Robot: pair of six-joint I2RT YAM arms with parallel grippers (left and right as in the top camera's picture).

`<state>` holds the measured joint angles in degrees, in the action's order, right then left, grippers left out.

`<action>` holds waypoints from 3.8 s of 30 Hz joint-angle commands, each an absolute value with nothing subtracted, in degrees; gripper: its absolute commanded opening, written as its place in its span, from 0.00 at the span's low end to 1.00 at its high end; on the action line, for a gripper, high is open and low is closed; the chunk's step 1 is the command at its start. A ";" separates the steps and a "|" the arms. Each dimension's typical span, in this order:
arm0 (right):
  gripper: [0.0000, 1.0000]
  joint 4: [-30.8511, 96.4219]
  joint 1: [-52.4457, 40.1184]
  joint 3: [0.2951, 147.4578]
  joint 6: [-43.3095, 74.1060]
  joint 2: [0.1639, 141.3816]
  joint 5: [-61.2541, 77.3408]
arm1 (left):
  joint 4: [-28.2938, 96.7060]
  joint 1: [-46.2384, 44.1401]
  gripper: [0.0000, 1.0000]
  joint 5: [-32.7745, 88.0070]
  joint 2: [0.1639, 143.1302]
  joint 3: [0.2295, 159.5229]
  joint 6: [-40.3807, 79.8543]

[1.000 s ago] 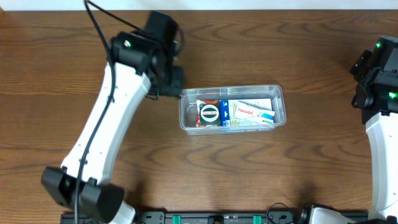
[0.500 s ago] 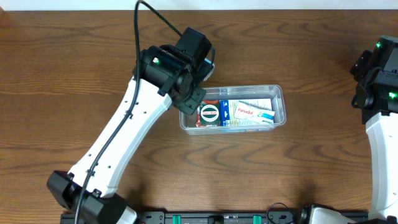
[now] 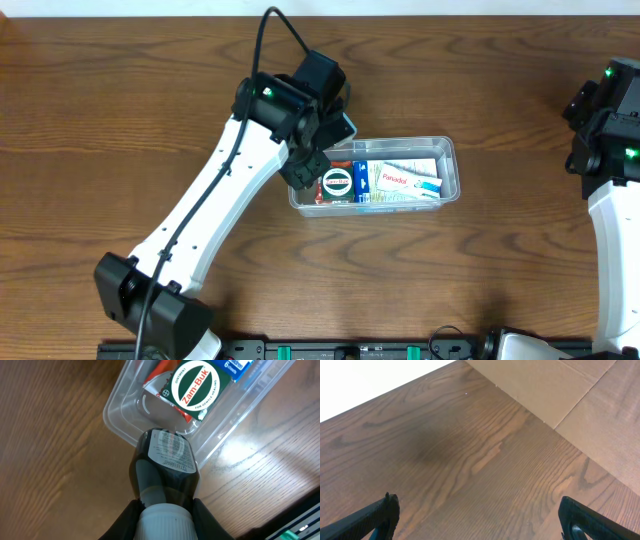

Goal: Pack container
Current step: 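Lift the bottle and carry it over the container's left end, then lower the bottle upright into the container's left corner and release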

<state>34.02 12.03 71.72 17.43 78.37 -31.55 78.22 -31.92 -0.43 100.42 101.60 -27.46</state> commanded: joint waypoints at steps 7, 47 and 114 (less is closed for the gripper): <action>0.99 34.09 12.38 71.72 18.20 78.56 -32.32 | 77.45 -31.81 0.14 -0.58 103.07 101.45 -35.68; 0.99 34.09 12.36 71.72 18.20 78.56 -32.32 | 72.97 -30.44 0.14 -0.05 114.28 101.45 -39.03; 0.99 34.09 12.36 71.72 18.20 78.56 -32.32 | 68.45 -27.14 0.14 2.37 116.07 97.17 -39.64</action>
